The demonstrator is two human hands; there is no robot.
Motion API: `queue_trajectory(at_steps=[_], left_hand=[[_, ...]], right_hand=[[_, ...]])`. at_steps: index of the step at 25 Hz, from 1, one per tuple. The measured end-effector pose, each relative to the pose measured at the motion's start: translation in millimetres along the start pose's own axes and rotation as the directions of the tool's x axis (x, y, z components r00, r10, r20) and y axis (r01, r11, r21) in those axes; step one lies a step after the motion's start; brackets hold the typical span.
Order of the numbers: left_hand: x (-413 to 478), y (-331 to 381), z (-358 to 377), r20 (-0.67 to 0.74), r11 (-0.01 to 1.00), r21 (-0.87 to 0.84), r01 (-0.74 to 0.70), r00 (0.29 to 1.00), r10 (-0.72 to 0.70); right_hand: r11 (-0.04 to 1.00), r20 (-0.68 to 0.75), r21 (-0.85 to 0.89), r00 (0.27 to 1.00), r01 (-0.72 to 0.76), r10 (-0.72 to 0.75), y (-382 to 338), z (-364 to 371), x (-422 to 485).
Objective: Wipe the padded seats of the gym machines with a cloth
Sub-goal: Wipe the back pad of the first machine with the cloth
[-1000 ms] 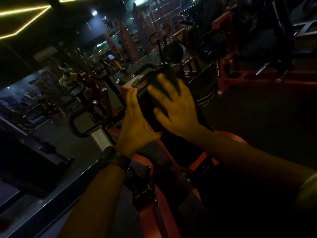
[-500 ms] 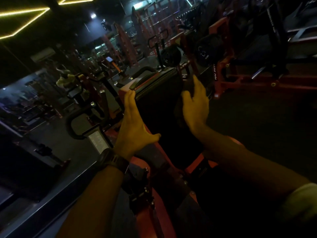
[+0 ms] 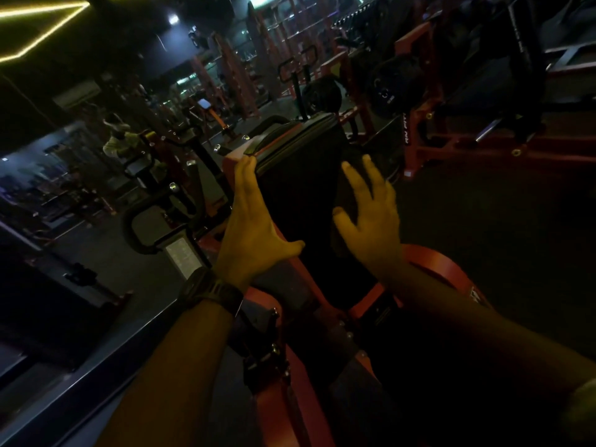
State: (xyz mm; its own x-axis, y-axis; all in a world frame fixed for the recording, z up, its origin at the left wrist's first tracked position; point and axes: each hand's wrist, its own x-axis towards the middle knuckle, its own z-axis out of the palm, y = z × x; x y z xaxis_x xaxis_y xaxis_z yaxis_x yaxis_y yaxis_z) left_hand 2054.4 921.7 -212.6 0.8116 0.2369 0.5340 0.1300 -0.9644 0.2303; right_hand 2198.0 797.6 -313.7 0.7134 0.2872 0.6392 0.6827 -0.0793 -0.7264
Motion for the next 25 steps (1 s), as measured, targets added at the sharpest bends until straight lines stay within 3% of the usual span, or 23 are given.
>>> queue_trajectory(at_steps=[1,2,3,4,5,6,7,8,9,10,11,12,13,14,15,16,17,18,19,20,22,23,25], left_hand=[[-0.4,-0.3,0.4,-0.006,1.000,-0.001,-0.001,1.000,0.001],[-0.8,-0.3,0.4,-0.010,1.000,0.000,0.001,1.000,-0.001],[-0.7,-0.4,0.2,-0.011,1.000,0.004,0.002,1.000,-0.002],[-0.7,-1.1,0.2,-0.009,1.000,0.009,0.002,1.000,-0.002],[-0.1,-2.0,0.2,-0.009,1.000,0.012,-0.001,1.000,0.001],[0.1,-2.5,0.4,-0.010,1.000,0.013,0.000,1.000,0.000],[-0.5,-2.2,0.2,-0.008,1.000,0.014,0.007,1.000,-0.007],[-0.8,-1.2,-0.4,-0.006,1.000,0.012,0.016,1.000,-0.015],[-0.6,-0.6,-0.6,-0.007,1.000,0.009,0.021,1.000,-0.020],[-0.6,0.3,-0.6,-0.006,1.000,0.003,0.024,1.000,-0.024],[-0.8,0.8,-0.5,-0.003,1.000,-0.005,0.030,1.000,-0.030],[-0.9,1.1,-0.9,0.000,0.999,-0.010,0.032,0.999,-0.032],[-0.6,0.9,-1.2,-0.002,1.000,-0.012,0.026,1.000,-0.026],[-0.2,0.8,-1.2,-0.005,1.000,-0.011,0.019,1.000,-0.019],[0.0,0.9,-1.4,-0.004,1.000,-0.009,0.015,1.000,-0.015],[-0.1,1.5,-1.5,-0.001,1.000,-0.007,0.017,1.000,-0.017],[-0.1,2.2,-1.5,-0.002,1.000,-0.007,0.020,1.000,-0.020],[-0.4,3.0,-1.8,-0.002,1.000,-0.007,0.025,1.000,-0.025],[-0.8,3.2,-2.2,-0.002,0.999,-0.005,0.033,0.999,-0.033],[-1.2,3.4,-2.3,0.002,0.999,-0.004,0.041,0.999,-0.041],[-1.1,3.5,-2.6,0.001,0.999,-0.006,0.051,0.999,-0.051],[-0.8,3.9,-2.9,-0.001,0.999,-0.008,0.052,0.999,-0.052],[-0.3,5.5,-3.3,-0.002,0.999,-0.003,0.053,0.999,-0.053]], right_hand=[[0.980,-0.027,0.082,0.982,-0.183,0.186,7.5,-0.9,4.1],[0.881,-0.026,0.189,0.894,-0.434,0.447,4.7,0.9,2.6],[0.789,-0.029,0.207,0.803,-0.578,0.596,-4.5,5.1,-7.2],[0.841,-0.063,0.142,0.843,-0.522,0.534,-14.1,12.2,-23.3],[0.958,-0.085,0.048,0.955,-0.282,0.285,-17.7,17.5,-42.5],[0.999,-0.026,-0.033,1.000,-0.010,0.009,-5.2,21.3,-56.7],[0.990,0.005,-0.070,0.992,0.123,-0.123,9.3,19.9,-57.7],[0.998,-0.026,-0.038,0.998,0.055,-0.056,18.9,19.8,-52.1],[0.979,-0.116,0.075,0.974,-0.187,0.195,19.4,20.8,-43.5],[0.857,-0.130,0.237,0.860,-0.457,0.494,8.3,22.8,-38.9],[0.743,-0.122,0.271,0.744,-0.612,0.657,-6.9,25.6,-39.0],[0.786,-0.139,0.209,0.778,-0.582,0.613,-14.3,27.6,-46.6],[0.930,-0.120,0.074,0.923,-0.359,0.366,-9.7,26.9,-59.5],[0.995,-0.025,-0.033,0.995,-0.098,0.097,11.6,24.5,-64.9],[0.998,0.032,-0.052,0.999,0.041,-0.040,33.9,15.6,-57.9],[0.999,0.003,0.009,0.999,-0.048,0.048,48.0,11.6,-50.2],[0.955,-0.053,0.128,0.960,-0.267,0.275,48.1,10.5,-43.9],[0.836,-0.058,0.229,0.850,-0.499,0.523,36.8,13.9,-42.9],[0.764,-0.056,0.221,0.774,-0.606,0.630,18.4,19.0,-48.9],[0.817,-0.068,0.154,0.819,-0.556,0.570,5.5,23.5,-61.4],[0.981,-0.009,0.021,0.981,-0.193,0.193,18.9,25.5,-87.1],[0.994,-0.002,0.011,0.994,-0.110,0.110,36.5,19.9,-82.6],[0.899,-0.082,0.185,0.906,-0.396,0.416,48.1,16.4,-65.1]])
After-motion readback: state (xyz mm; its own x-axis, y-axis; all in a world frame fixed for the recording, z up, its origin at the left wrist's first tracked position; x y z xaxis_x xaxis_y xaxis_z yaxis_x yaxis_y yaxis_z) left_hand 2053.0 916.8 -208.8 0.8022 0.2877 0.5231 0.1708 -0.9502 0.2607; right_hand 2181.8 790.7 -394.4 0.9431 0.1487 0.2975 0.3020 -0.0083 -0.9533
